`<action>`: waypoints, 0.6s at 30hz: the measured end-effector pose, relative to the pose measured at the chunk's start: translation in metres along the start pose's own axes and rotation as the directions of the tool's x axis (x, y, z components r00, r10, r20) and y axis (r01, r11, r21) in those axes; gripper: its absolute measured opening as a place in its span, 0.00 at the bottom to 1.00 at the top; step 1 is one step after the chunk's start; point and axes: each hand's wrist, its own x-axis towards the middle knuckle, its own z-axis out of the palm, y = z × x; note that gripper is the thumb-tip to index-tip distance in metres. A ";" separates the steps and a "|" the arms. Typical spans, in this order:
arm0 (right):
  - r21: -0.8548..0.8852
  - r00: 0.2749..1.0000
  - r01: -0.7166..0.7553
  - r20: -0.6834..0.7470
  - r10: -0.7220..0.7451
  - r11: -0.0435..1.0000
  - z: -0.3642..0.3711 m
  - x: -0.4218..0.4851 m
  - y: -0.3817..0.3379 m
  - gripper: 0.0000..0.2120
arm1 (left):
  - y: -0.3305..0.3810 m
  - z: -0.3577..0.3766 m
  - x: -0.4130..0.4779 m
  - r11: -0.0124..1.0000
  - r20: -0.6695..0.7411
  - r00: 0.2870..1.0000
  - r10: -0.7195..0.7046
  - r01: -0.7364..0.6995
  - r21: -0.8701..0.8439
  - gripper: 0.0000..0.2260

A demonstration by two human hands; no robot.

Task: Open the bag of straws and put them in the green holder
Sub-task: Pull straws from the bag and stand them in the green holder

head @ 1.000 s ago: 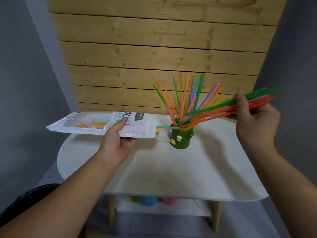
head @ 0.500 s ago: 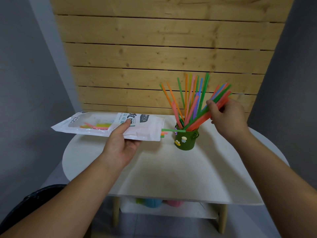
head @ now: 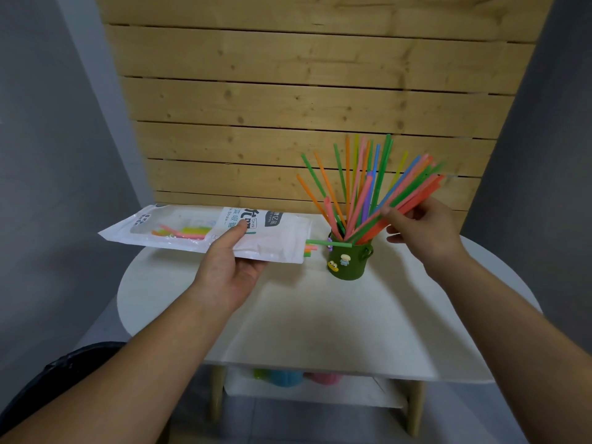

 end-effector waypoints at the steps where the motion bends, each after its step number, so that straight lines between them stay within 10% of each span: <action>1: 0.013 1.000 -0.006 0.007 0.006 1.000 -0.001 -0.002 0.002 0.10 | 0.000 0.001 0.000 1.000 -0.001 1.000 -0.001 0.001 -0.001 0.14; 9: -0.224 0.844 -0.441 0.224 0.487 0.869 -0.007 -0.036 0.002 0.24 | -0.001 0.002 -0.004 1.000 0.019 1.000 0.013 -0.013 0.008 0.13; 18: 0.333 0.745 -0.624 0.527 0.409 0.707 0.047 -0.064 -0.017 0.18 | -0.004 0.008 -0.009 0.990 0.097 0.993 0.067 -0.078 0.116 0.09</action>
